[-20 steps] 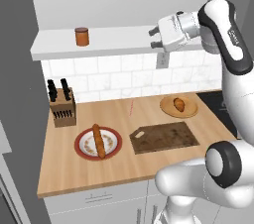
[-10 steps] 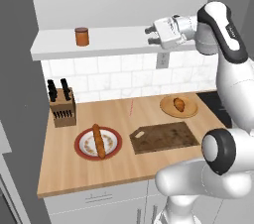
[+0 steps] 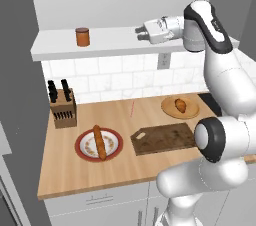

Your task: From the different types of pastries on the counter, select a croissant and place it on the cutting board. Then retrieve a jar of jam from the cabinet and place it alongside the croissant on the cutting board.

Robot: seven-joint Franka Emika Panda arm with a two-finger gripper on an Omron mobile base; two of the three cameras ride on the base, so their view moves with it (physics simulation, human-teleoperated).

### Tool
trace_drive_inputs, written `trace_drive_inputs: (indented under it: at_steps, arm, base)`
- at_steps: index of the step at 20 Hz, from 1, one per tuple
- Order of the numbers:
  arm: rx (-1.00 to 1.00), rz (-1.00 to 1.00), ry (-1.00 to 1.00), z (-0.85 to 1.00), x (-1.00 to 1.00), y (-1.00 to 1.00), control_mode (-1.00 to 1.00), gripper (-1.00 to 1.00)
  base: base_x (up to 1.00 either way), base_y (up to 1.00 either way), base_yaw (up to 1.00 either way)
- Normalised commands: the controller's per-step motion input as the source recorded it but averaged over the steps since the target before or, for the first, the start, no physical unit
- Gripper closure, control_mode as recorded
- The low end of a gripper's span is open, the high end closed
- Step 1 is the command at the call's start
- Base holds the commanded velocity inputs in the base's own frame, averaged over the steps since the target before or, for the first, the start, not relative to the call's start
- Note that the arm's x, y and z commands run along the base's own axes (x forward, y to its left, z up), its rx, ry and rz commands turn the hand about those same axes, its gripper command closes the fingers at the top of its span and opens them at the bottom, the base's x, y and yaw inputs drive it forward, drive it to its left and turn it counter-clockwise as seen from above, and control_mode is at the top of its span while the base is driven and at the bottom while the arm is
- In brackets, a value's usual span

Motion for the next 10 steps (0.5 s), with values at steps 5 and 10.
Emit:
trace_drive_inputs:
  at_steps: [5, 10]
  arm:
    - [0.01, -0.01, 0.09, 0.0, 0.45, 0.0, -1.0, -1.0]
    - [0.03, -0.01, 0.11, 0.0, 0.45, -0.01, -1.0, -1.0]
  base:
    - [0.0, 0.0, 0.0]
    - [0.0, 0.0, 0.0]
